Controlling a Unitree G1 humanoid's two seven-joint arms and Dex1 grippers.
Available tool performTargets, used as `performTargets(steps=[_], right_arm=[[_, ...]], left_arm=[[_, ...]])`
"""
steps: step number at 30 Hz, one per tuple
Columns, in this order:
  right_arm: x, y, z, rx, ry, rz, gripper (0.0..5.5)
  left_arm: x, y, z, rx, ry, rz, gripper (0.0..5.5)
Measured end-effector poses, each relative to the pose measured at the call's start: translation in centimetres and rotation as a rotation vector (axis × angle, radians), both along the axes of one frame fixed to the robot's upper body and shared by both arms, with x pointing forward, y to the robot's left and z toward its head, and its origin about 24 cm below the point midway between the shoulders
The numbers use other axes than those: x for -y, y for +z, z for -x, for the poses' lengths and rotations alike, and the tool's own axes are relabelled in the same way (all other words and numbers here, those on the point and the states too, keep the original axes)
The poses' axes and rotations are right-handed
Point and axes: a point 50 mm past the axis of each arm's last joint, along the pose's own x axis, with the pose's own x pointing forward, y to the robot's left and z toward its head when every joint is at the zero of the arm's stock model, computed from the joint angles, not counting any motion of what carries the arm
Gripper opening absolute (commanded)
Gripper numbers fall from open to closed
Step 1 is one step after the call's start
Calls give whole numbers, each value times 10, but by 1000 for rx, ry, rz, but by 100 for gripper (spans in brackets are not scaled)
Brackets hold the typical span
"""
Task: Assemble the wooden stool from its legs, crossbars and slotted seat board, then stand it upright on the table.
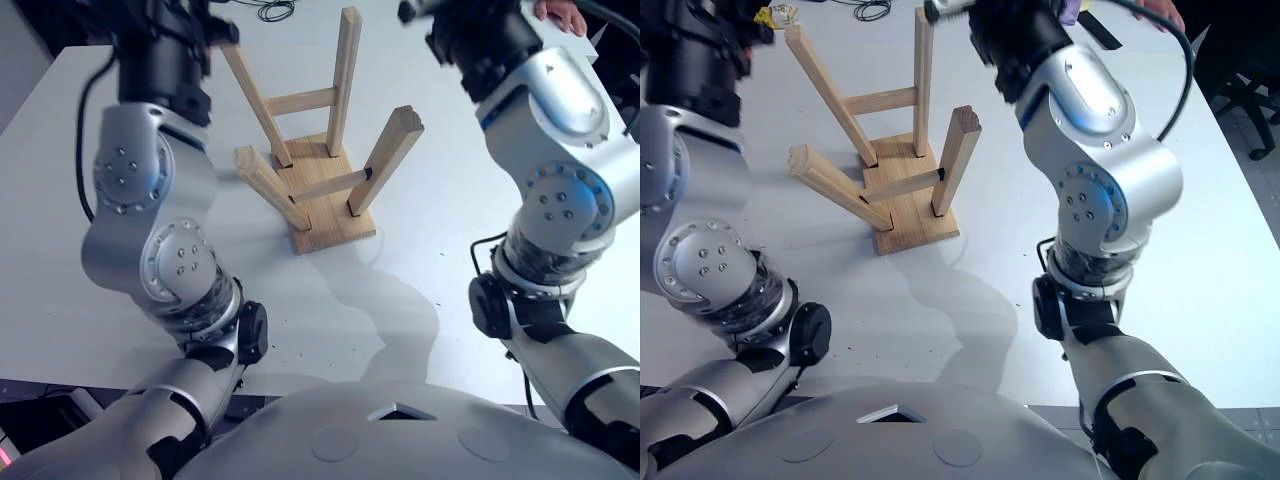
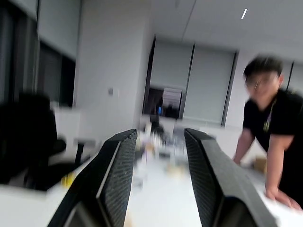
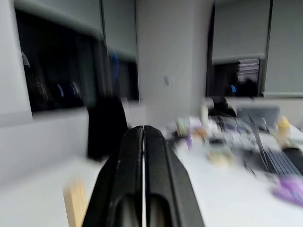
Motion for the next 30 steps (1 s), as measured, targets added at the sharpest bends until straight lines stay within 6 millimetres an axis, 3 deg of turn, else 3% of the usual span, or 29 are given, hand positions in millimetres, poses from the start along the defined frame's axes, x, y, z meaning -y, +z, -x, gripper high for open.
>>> performTargets(steps=[3,7,9,12,13,15,21,25,27,30], right_arm=[[7,14,4,60,30,-124,6],[12,14,7,44,48,-147,6],[7,3,5,-11,58,-76,6],[-11,-51,0,-239,111,166,6],[-17,-79,2,-340,136,263,6],[-15,-85,8,-316,114,344,6],[-16,-88,19,-289,117,365,6],[-18,-82,16,-286,160,225,6],[-16,-77,12,-301,181,113,6],[0,-42,5,-209,142,-79,6]], left_arm=[[4,19,16,158,-14,7,187],[12,18,23,176,-65,-4,187],[17,0,17,52,-83,-19,187],[22,-65,-3,-370,-100,-39,187],[23,-87,-3,-489,-103,-48,187],[22,-93,4,-494,-91,-53,187],[23,-97,14,-462,-84,-47,187],[17,-94,3,-412,-57,5,187],[10,-87,-4,-370,-32,21,187],[-6,-50,-5,-161,36,53,187]])
